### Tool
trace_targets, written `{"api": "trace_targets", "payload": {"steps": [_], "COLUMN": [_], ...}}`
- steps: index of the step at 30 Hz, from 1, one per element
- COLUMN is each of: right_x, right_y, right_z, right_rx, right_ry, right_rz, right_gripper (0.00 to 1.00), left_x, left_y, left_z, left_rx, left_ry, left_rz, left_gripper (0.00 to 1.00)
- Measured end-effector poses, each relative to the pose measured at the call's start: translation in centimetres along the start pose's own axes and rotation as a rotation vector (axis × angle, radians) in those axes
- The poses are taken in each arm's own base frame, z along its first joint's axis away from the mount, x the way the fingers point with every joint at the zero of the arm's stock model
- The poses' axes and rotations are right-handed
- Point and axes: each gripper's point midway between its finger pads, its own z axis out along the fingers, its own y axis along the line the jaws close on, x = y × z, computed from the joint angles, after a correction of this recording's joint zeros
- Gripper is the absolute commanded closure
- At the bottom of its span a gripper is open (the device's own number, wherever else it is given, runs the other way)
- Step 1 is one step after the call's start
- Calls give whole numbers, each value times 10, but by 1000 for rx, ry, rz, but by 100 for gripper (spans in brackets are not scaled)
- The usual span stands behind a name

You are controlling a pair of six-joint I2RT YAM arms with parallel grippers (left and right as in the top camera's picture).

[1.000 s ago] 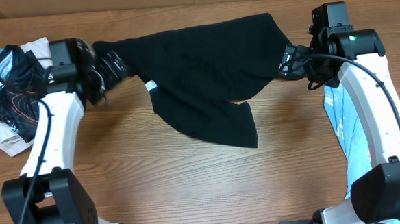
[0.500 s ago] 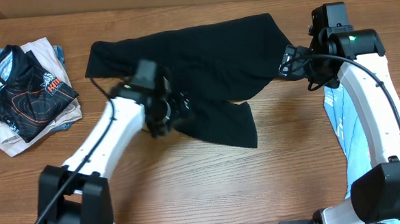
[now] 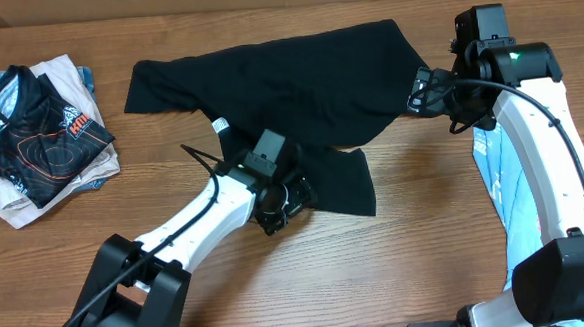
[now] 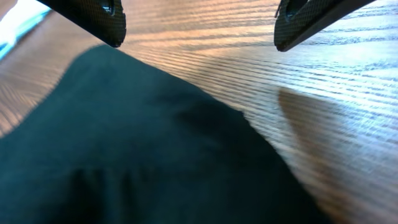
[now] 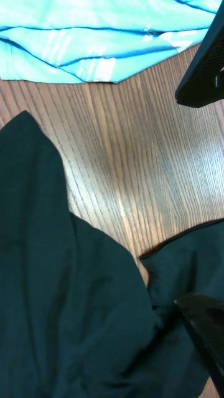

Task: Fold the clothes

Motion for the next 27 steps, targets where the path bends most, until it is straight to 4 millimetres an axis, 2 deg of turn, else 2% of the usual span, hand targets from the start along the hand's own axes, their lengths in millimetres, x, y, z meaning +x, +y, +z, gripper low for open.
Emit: {"api": "trace_targets", "payload": {"steps": [5, 10, 11, 13, 15, 23, 24, 27], "right_x": [0, 1, 1, 1, 1, 2, 2, 2], "right_y": [0, 0, 0, 0, 0, -1, -1, -1], "right_z": [0, 0, 0, 0, 0, 0, 0, 0], "right_rx": [0, 1, 1, 1, 1, 3, 3, 3], "right_ry": [1, 3, 3, 2, 3, 7, 7, 7], "right_rz": [0, 0, 0, 0, 0, 0, 0, 0], "right_gripper": [0, 0, 0, 0, 0, 0, 0, 0], "left_x": [-4, -17, -19, -21, -23, -28, -28, -29], "left_y": [9, 2, 1, 0, 0, 3, 3, 1], "left_z": [5, 10, 11, 12, 12, 15, 17, 22], "left_rx": [-30, 23, 35, 41, 46, 37, 35, 43], "left_ry": [-47, -115, -125, -134, -145, -170, -169, -162], "left_rz": [-58, -87, -88, -97, -103, -122, -123, -124], "left_gripper": [20, 21, 23, 34, 38, 41, 43, 62]}}
